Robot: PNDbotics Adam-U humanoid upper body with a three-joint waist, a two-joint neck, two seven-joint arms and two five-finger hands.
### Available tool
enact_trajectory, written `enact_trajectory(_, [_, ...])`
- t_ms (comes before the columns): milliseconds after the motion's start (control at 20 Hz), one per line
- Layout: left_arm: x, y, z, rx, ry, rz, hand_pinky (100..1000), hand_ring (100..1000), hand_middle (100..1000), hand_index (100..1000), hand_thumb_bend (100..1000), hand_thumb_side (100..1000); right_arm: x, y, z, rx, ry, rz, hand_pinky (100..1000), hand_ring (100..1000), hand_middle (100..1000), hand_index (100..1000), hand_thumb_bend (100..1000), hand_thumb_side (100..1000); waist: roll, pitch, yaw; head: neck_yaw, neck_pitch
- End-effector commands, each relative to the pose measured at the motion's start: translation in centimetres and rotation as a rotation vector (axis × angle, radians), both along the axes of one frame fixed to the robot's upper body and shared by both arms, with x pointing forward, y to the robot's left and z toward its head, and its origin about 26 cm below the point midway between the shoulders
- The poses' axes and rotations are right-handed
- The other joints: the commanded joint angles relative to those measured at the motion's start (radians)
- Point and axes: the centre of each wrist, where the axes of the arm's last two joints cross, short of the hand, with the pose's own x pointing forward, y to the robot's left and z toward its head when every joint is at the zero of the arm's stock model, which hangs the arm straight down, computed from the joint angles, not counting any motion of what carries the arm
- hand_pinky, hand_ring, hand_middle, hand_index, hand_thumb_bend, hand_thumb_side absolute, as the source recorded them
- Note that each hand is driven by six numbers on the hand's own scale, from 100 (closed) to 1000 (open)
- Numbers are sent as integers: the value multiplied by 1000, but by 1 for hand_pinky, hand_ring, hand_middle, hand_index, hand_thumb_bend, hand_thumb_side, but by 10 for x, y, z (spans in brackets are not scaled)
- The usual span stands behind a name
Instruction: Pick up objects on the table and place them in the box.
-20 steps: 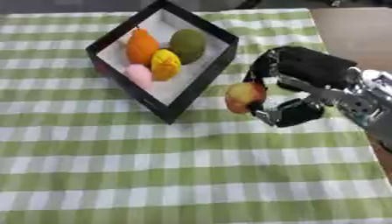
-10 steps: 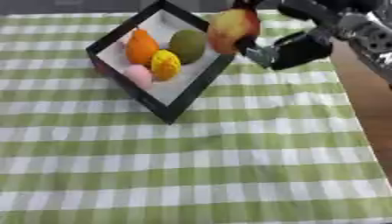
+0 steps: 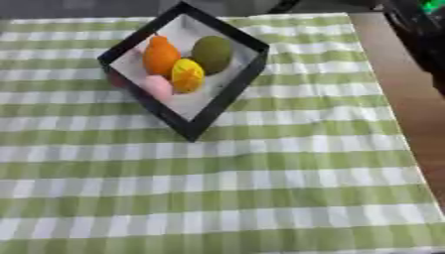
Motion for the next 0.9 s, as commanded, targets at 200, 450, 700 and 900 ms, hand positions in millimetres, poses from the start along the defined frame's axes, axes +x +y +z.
enact_trajectory(200, [1, -3, 12, 9, -40, -18, 781, 686, 643, 771, 279, 419, 53, 32, -24, -96, 10, -59, 793, 617, 446, 647, 100, 352, 19, -32, 17, -21, -10])
enact_trajectory(450, [2, -6, 14, 5, -52, -27, 781, 686, 643, 770, 283, 420, 87, 35, -75, -212, 59, -119, 791, 619, 450, 648, 100, 391, 19, -28, 35, -32, -16])
enact_trajectory(700, [2, -8, 14, -3, -57, -33, 780, 686, 642, 770, 283, 422, 101, 30, -117, -296, 99, -132, 792, 627, 457, 656, 100, 424, 18, -24, 41, -34, -18])
enact_trajectory(900, [2, -8, 14, -5, -56, -32, 780, 685, 642, 769, 282, 421, 104, 28, -133, -362, 99, -142, 833, 748, 606, 820, 139, 593, 20, -23, 43, -34, -18])
